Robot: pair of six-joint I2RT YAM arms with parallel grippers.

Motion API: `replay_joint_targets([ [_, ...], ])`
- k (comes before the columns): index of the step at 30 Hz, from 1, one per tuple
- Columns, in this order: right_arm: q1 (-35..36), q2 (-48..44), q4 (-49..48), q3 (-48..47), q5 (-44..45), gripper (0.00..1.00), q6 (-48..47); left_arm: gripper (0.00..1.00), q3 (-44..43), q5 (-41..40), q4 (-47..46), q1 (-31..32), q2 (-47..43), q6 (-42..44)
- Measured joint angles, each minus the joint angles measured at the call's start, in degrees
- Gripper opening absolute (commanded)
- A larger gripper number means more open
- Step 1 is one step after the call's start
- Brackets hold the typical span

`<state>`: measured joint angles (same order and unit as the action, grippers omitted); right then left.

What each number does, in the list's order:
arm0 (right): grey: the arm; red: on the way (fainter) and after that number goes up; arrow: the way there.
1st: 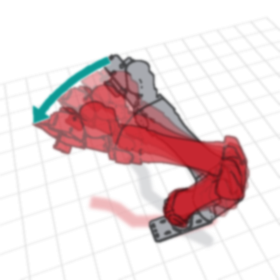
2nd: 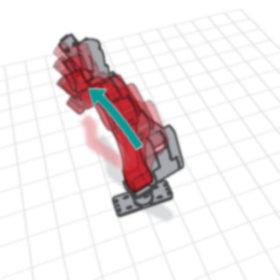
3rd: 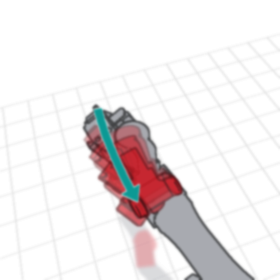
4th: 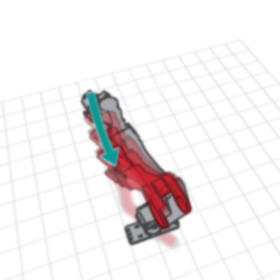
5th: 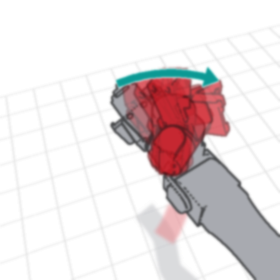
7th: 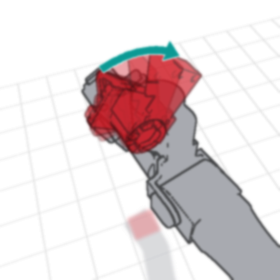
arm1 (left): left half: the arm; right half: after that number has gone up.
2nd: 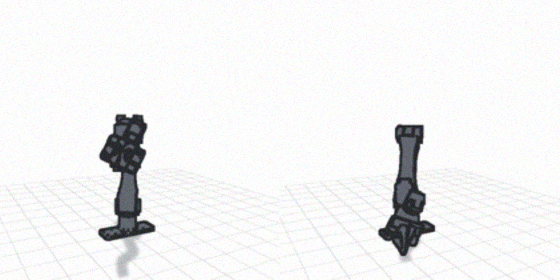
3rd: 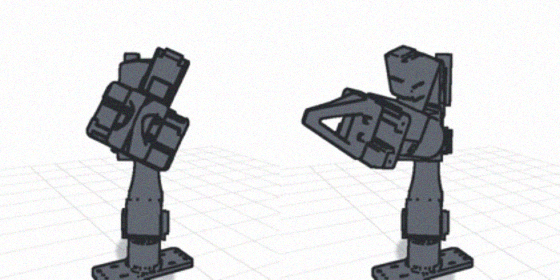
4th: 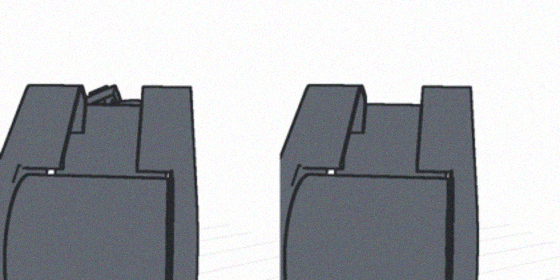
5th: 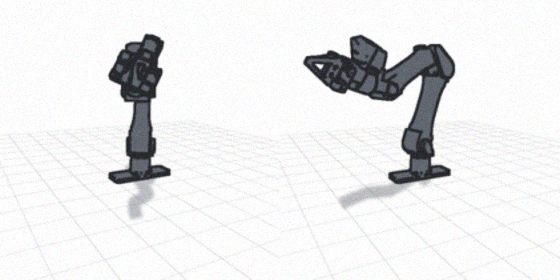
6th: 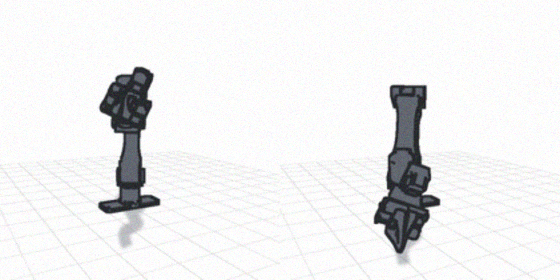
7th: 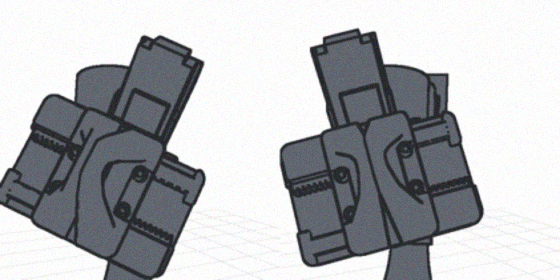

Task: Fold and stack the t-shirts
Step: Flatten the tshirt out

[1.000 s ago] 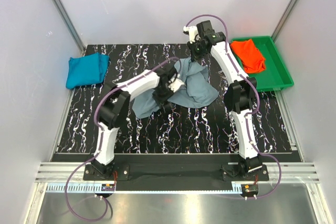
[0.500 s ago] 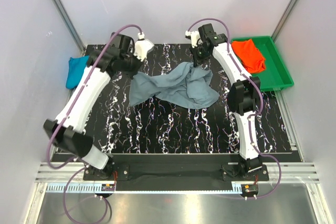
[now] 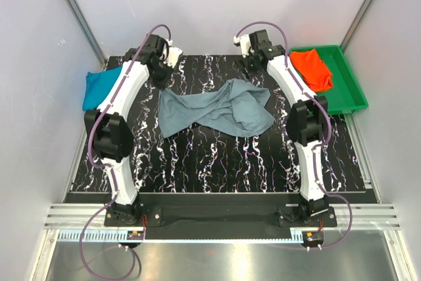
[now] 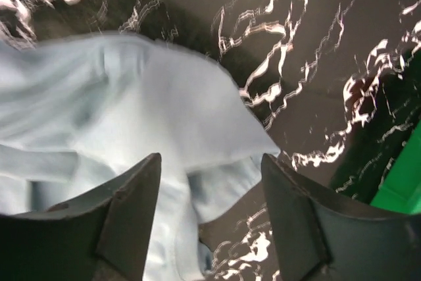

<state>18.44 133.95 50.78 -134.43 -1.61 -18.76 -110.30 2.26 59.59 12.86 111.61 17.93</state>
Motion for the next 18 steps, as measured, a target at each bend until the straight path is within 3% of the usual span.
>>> replay_joint_targets([
  [5,-0.4,-7.5,-6.6,16.9,0.2,0.69,-4.8,0.00,-0.3,-0.2,-0.1,-0.1,0.0,-0.5],
  [18,-3.1,-6.8,-9.8,15.8,-6.8,0.64,-5.9,0.00,-0.2,-0.1,0.3,-0.1,0.0,-0.8],
])
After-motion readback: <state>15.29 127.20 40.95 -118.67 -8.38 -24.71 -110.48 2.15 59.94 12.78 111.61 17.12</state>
